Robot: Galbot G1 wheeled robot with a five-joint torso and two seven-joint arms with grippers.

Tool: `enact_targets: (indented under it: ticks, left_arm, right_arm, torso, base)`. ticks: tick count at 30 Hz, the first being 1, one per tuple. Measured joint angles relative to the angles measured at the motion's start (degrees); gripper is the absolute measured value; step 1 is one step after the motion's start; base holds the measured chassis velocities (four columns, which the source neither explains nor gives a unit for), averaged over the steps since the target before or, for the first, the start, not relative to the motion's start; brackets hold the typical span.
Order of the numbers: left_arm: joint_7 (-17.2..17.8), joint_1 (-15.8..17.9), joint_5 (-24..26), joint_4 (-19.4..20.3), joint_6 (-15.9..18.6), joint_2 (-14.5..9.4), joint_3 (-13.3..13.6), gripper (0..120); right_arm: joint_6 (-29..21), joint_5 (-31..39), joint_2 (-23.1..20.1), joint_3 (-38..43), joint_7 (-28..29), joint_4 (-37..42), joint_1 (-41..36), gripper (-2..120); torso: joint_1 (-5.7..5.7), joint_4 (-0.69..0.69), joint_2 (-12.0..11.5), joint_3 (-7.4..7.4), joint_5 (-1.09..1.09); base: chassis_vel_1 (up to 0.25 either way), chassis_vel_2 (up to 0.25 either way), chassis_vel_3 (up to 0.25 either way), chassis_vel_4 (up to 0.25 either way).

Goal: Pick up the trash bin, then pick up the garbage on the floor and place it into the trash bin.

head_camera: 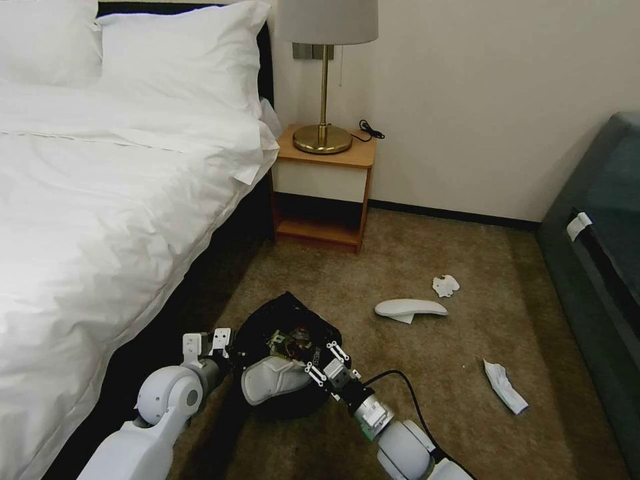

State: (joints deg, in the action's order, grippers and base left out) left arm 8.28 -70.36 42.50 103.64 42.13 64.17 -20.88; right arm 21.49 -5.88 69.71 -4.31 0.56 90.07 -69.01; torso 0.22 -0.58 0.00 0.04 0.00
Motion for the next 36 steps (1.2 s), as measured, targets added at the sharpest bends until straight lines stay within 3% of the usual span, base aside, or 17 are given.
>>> enact_targets:
  ticks: [3,9,30,36]
  left_arm:
    - [-0.1,0.0,-0.1,-0.2,0.0,0.0,0.0,0]
    - [-0.1,0.0,-0.3,-0.2,0.0,0.0,0.0,0]
    - [0.5,0.1,-1.3,-1.5,-0.1,0.2,0.5,0]
    - [0.9,-0.3,-1.3,-0.6,-0.1,0.9,0.4,0]
  right_arm:
    - [0.0,0.1,0.0,0.0,-0.1,0.1,0.0,82]
    - [-0.3,0.6,0.0,-0.1,-0.1,0.9,0.4,99]
    - [-6.3,5.7,-4.9,2.2,1.1,15.8,3.8,100]
    - [-7.6,6.9,-5.0,5.6,4.6,17.2,4.4,100]
  torso:
    - [0.0,0.0,0.0,0.0,0.0]
    - [0.0,0.0,0.0,0.0,0.0]
    - [0.0,0.0,0.0,-0.01,0.01]
    - [0.0,-0.02,0.0,0.0,0.0]
  base:
    - [0.0,0.0,0.0,0.0]
    - [0.0,0.0,0.0,0.0]
    - [0.0,0.0,0.0,0.0]
    - [0.0,0.0,0.0,0.0]
